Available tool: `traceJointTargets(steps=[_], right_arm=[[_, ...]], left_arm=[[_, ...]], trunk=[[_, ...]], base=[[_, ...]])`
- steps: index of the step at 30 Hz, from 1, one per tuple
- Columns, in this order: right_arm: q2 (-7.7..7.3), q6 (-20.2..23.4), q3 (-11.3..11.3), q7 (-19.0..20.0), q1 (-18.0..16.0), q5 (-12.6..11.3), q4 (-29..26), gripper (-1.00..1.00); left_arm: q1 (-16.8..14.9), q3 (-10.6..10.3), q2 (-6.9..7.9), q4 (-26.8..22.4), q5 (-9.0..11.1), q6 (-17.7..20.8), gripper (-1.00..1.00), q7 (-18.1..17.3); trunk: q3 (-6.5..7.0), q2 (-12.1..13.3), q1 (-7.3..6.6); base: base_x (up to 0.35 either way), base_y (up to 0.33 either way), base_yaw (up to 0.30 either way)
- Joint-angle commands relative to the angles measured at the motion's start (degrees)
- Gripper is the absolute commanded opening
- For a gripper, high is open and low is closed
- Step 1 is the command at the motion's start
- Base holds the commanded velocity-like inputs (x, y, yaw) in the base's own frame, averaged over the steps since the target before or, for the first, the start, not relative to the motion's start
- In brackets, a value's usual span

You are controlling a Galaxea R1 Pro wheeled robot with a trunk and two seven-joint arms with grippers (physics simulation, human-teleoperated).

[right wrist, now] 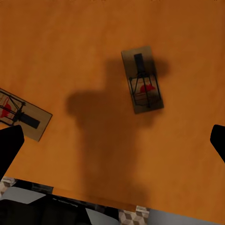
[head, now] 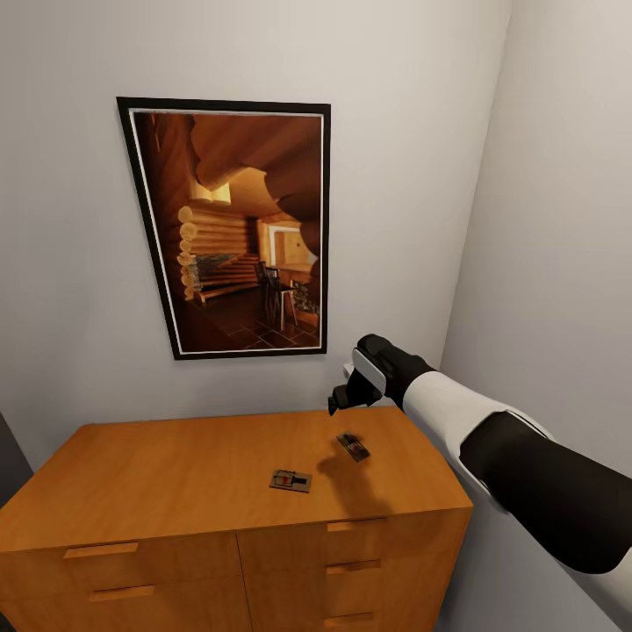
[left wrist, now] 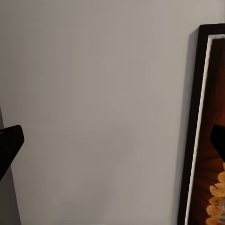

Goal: Take the four mousetraps from the cabinet in the bathroom and place them on the bathroom floor. Make sure all four end up on the same floor surface, and ensure that at least two of them are either under or directly next to the same bathroom sink.

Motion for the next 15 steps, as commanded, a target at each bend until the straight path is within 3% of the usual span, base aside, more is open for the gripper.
traceJointTargets(steps=[1,11,15], right_arm=[[0.0,0.1,0.4,-0.1,0.0,-0.4,0.0,1.0],[-0.23,0.1,0.3,0.0,-0.3,-0.4,0.0,1.0],[-0.41,0.1,0.3,0.0,-0.4,-0.5,0.0,1.0]], left_arm=[[-0.1,-0.2,0.07,0.0,0.5,0.1,1.0,0.6],[-0.1,-0.2,0.11,0.0,0.5,0.1,1.0,0.6],[-0.1,-0.2,0.1,0.0,0.5,0.1,1.0,0.6]], trunk=[[-0.04,0.0,0.03],[-0.04,0.0,0.03],[-0.75,-1.7,0.9]], base=[[0.0,0.0,0.0],[0.0,0.0,0.0],[0.0,0.0,0.0]])
